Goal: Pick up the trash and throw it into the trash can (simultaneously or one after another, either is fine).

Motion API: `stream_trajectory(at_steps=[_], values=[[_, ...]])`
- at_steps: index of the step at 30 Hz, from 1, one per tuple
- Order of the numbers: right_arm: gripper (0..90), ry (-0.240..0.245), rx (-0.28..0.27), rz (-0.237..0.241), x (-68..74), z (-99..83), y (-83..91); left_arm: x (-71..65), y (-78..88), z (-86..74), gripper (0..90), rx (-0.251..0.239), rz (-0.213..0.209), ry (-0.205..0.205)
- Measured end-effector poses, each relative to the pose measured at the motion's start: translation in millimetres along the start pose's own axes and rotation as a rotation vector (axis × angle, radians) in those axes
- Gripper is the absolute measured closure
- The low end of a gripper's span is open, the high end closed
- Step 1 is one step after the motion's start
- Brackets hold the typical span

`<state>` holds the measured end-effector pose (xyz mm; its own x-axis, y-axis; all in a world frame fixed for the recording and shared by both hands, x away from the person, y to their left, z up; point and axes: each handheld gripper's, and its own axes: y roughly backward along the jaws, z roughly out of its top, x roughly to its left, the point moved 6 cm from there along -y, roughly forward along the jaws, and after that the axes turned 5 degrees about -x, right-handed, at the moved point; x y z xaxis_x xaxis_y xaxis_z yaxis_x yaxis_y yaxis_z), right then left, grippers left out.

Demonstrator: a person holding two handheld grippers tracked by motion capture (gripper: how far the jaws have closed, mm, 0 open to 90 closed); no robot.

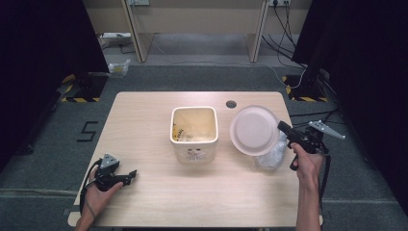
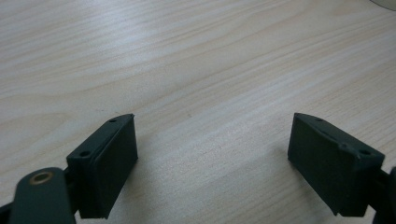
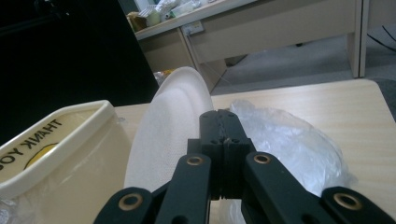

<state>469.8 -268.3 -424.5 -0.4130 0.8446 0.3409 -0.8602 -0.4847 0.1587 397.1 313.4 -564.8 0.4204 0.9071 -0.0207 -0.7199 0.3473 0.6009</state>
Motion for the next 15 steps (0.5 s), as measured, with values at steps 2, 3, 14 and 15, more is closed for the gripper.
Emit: stream_trajectory(at_steps=[2,3,14,15], values=[[90.0,0.013,-0.016,0.008,5.8,10.2,0.0,-0.1,0.0,0.0,14.8,-0.001,0.000,0.001],[90.0,0.013,-0.016,0.008,5.8,10.2,0.0,0.0,0.0,0.0,14.8,0.000,0.000,0.000],[90.0,0.047,-0.068,0.044,24.9,46.5,-2.0,-0.1,0.0,0.0,14.8,0.000,0.000,0.001],[90.0,0.051,-0.072,0.045,26.5,49.9,-2.4,-0.1,0.0,0.0,14.8,-0.001,0.000,0.001]])
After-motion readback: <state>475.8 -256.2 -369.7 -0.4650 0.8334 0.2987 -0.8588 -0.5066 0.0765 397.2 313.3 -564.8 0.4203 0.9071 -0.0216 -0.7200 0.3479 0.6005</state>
